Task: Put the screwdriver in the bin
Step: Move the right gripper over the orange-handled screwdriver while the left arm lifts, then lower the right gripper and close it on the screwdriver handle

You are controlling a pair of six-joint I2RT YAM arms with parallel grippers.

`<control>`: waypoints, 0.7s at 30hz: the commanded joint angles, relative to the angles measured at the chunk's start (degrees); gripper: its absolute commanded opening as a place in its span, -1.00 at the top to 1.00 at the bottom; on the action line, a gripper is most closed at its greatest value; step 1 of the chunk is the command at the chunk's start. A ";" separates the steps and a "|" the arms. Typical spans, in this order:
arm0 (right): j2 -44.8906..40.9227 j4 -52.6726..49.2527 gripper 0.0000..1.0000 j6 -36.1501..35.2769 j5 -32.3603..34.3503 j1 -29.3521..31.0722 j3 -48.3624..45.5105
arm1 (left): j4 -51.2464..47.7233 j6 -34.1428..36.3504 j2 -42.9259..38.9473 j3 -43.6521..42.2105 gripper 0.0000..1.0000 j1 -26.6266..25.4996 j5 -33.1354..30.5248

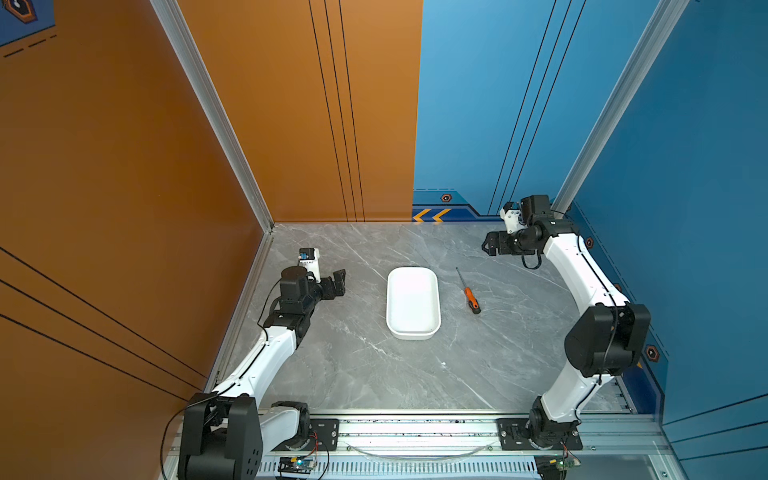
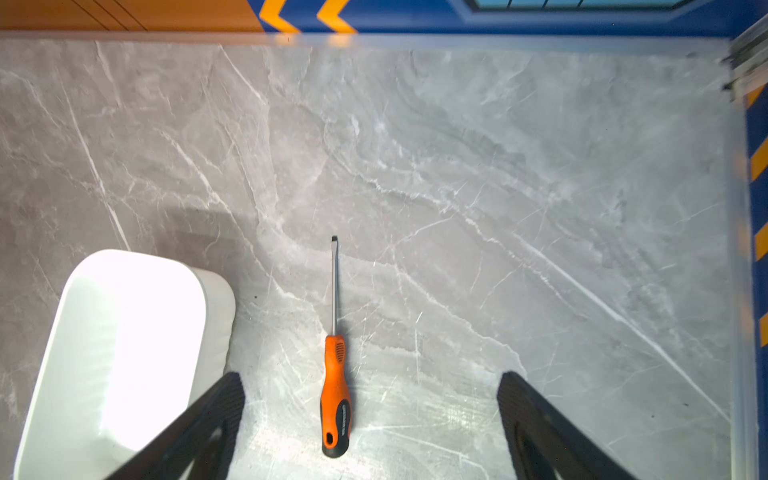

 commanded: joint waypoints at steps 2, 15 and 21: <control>8.11 -19.91 -0.84 -0.25 -0.45 2.10 8.33 | -8.55 -3.52 2.87 4.92 -0.96 -0.24 9.80; 18.04 -24.94 -0.78 -0.36 4.75 7.77 11.04 | -7.46 -10.49 14.32 10.34 -0.96 0.33 31.70; 20.32 -24.65 -0.71 -0.26 6.14 9.05 9.96 | -8.51 -11.30 16.97 10.48 -0.96 -0.11 34.29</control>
